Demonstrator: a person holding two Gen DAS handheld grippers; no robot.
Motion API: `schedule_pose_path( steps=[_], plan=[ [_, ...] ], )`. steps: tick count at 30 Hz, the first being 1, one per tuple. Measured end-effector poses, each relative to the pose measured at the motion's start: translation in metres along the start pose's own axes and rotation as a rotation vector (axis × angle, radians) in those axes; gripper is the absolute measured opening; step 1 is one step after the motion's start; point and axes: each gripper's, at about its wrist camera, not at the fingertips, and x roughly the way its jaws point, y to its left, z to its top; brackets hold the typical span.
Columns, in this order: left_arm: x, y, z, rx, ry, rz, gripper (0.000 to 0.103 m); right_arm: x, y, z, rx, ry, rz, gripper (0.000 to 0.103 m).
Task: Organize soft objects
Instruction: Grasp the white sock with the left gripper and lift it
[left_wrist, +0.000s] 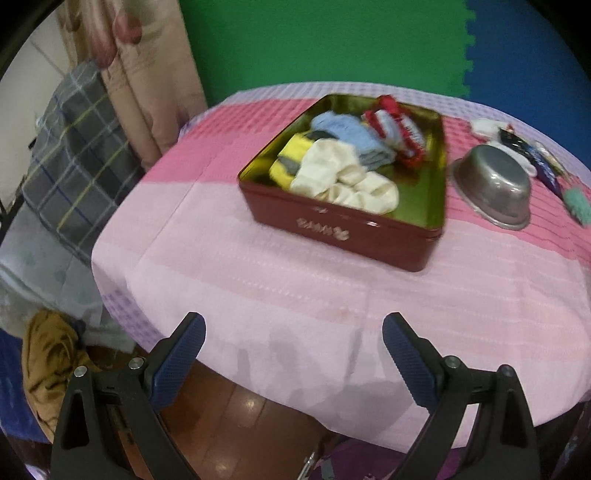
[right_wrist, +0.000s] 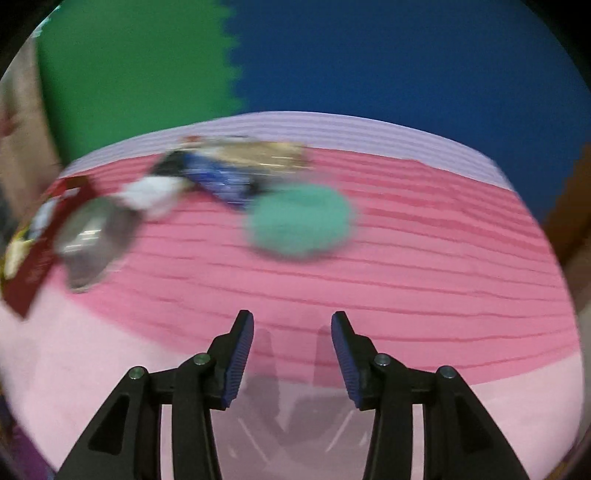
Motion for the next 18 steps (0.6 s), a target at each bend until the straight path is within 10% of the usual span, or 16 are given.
schedule_pose_path(
  steps=[10, 18],
  plan=[
    [-0.032, -0.065, 0.024, 0.249, -0.084, -0.123, 0.096, 0.017, -0.051, -0.003, 0.069, -0.017, -0.09, 0.061],
    [-0.043, -0.142, 0.11, 0.427, -0.031, -0.445, 0.096, 0.016, -0.058, -0.009, 0.102, -0.029, -0.017, 0.071]
  ],
)
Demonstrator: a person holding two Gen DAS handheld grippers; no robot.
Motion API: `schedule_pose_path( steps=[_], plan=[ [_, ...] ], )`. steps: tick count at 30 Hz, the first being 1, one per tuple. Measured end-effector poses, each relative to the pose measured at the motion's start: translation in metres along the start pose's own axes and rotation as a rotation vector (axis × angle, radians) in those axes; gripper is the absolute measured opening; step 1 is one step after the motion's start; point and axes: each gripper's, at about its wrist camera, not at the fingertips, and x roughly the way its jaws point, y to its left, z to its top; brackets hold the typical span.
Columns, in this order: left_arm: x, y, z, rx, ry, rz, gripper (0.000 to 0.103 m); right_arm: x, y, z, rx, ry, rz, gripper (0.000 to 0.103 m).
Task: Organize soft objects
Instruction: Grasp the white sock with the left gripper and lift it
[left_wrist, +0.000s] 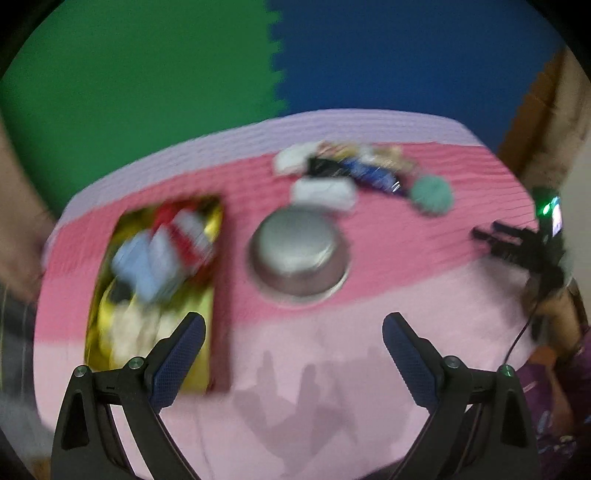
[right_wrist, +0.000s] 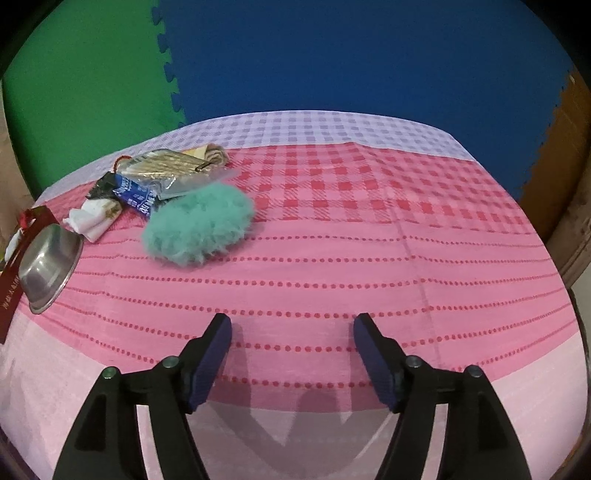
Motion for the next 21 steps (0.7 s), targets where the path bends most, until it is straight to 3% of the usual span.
schedule_pose_path(
  steps=[3, 9, 13, 21],
  plan=[
    [0.029, -0.012, 0.05, 0.053, 0.024, -0.083, 0.098, 0.0, -0.002, -0.001, 0.011, -0.006, 0.017, 0.072],
    [0.106, -0.025, 0.114, 0.12, 0.141, -0.133, 0.098, -0.003, -0.004, -0.002, 0.028, -0.021, 0.067, 0.072],
    [0.139, -0.026, 0.126, 0.13, 0.206, -0.161, 0.098, -0.004, -0.002, -0.003, 0.02, -0.025, 0.094, 0.072],
    [0.19, -0.031, 0.131, 0.163, 0.296, -0.115, 0.098, -0.004, -0.002, -0.003, 0.025, -0.026, 0.141, 0.072]
  ],
)
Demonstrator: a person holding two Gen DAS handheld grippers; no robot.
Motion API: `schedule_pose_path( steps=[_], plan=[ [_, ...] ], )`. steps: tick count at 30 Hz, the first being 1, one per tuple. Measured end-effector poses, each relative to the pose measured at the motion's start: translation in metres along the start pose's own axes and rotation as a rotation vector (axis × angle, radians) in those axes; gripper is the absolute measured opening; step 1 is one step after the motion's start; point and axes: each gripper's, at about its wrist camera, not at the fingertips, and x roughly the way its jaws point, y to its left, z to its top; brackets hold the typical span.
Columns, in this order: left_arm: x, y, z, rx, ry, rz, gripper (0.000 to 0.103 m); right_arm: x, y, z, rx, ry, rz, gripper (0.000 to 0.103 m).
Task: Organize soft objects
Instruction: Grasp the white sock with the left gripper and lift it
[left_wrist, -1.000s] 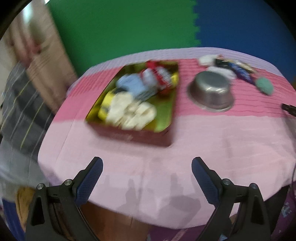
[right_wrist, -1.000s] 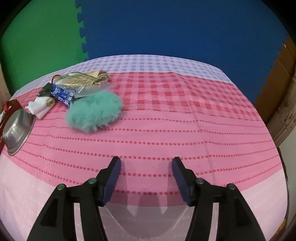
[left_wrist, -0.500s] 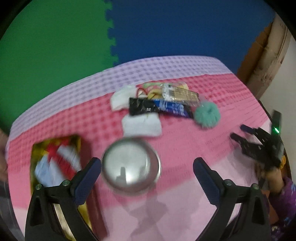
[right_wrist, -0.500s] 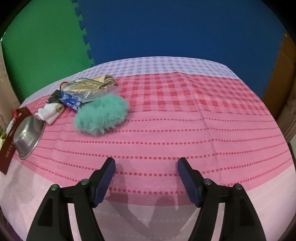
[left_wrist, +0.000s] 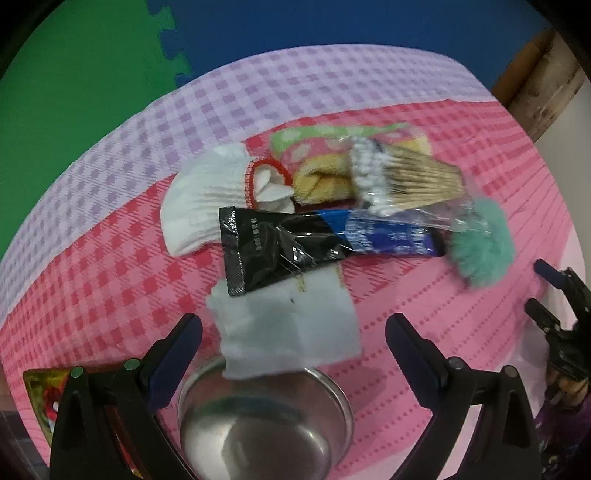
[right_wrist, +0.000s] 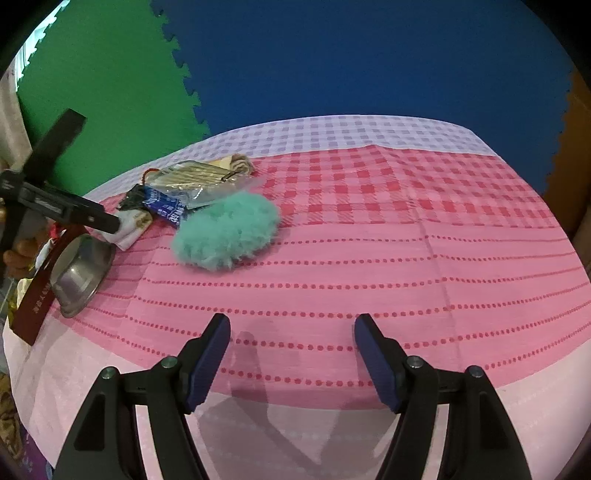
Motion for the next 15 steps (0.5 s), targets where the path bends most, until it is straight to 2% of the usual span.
schedule_pose_path(
  steps=[5, 6, 7, 8, 10, 12, 15],
  plan=[
    [0.022, 0.009, 0.004, -0.035, 0.043, 0.014, 0.097, 0.0, 0.0, 0.0, -0.001, 0.002, 0.016, 0.072],
    [0.026, 0.011, 0.003, -0.045, 0.048, 0.008, 0.088, 0.0, 0.0, 0.001, 0.0, 0.002, 0.019, 0.072],
    [0.029, 0.014, 0.002, -0.061, 0.056, -0.038, 0.081, 0.0, 0.0, 0.001, 0.001, 0.002, 0.021, 0.072],
    [0.027, 0.014, 0.001, -0.069, 0.023, -0.04, 0.078, 0.0, -0.001, 0.001, 0.001, 0.002, 0.022, 0.072],
    [0.023, 0.016, 0.0, -0.08, -0.003, -0.054, 0.05, 0.0, -0.001, 0.001, 0.002, 0.002, 0.025, 0.072],
    [0.015, 0.024, 0.0, -0.103, -0.003, -0.067, 0.032, 0.0, 0.0, 0.001, 0.002, 0.002, 0.025, 0.072],
    [-0.001, 0.033, -0.006, -0.136, -0.021, -0.058, 0.03, 0.0, 0.0, 0.0, 0.003, 0.002, 0.025, 0.072]
  ],
)
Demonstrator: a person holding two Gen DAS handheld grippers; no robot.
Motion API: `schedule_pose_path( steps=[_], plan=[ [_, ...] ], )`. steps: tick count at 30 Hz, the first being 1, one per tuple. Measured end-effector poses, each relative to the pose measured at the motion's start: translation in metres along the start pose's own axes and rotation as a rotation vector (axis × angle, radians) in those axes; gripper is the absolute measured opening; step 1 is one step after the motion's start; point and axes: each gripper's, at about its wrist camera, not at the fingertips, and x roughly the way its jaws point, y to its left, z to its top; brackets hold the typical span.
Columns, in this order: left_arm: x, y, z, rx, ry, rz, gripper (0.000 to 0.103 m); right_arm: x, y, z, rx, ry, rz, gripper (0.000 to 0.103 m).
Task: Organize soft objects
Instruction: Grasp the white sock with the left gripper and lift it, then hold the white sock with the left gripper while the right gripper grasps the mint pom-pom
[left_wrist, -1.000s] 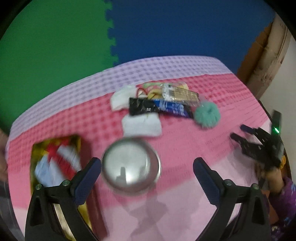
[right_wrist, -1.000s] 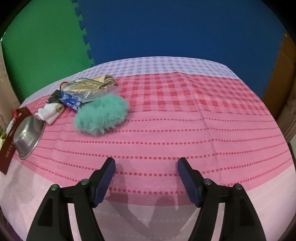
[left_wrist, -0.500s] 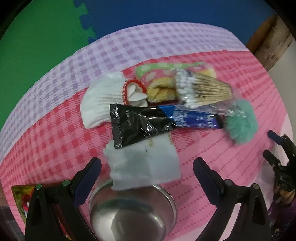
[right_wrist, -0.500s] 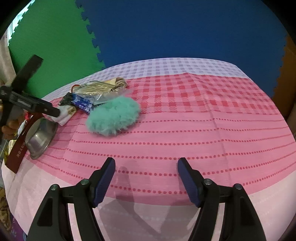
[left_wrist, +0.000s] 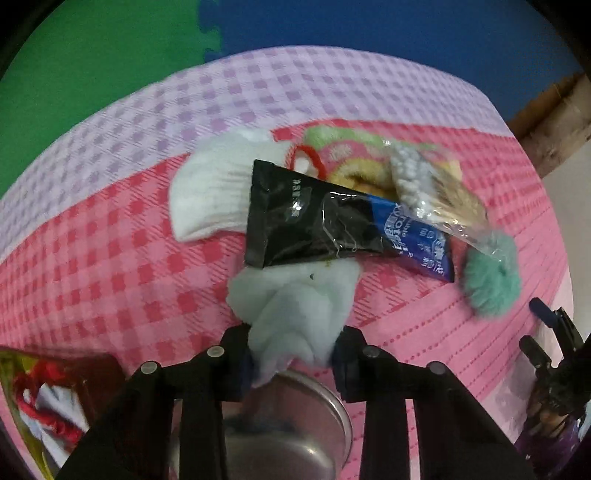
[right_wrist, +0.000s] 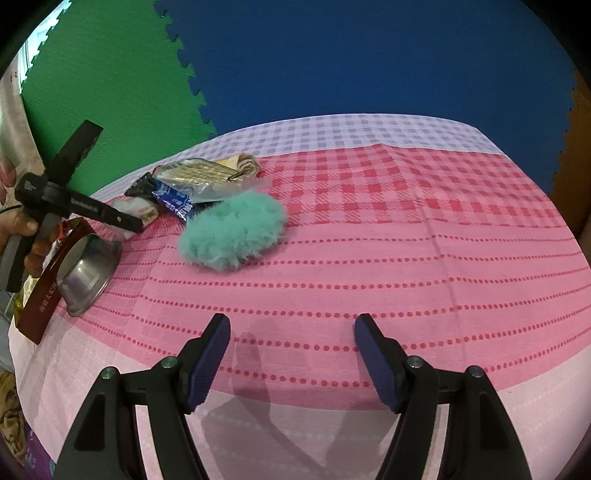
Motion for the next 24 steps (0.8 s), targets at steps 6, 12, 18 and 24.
schedule_pose_path(
  steps=[6, 12, 18, 24],
  plan=[
    [-0.049, -0.008, -0.013, 0.011, -0.095, -0.016, 0.03, 0.0, 0.0, 0.0, 0.002, 0.0, 0.002, 0.072],
    [-0.105, -0.018, -0.039, -0.031, -0.214, -0.028, 0.032, -0.001, 0.0, 0.0, 0.005, -0.005, 0.01, 0.072],
    [-0.123, -0.046, -0.081, -0.074, -0.274, -0.111, 0.035, -0.003, 0.011, 0.003, -0.049, 0.009, 0.115, 0.072],
    [-0.123, -0.054, -0.136, -0.136, -0.275, -0.155, 0.035, 0.011, 0.033, 0.028, -0.1, 0.0, 0.172, 0.072]
  ],
)
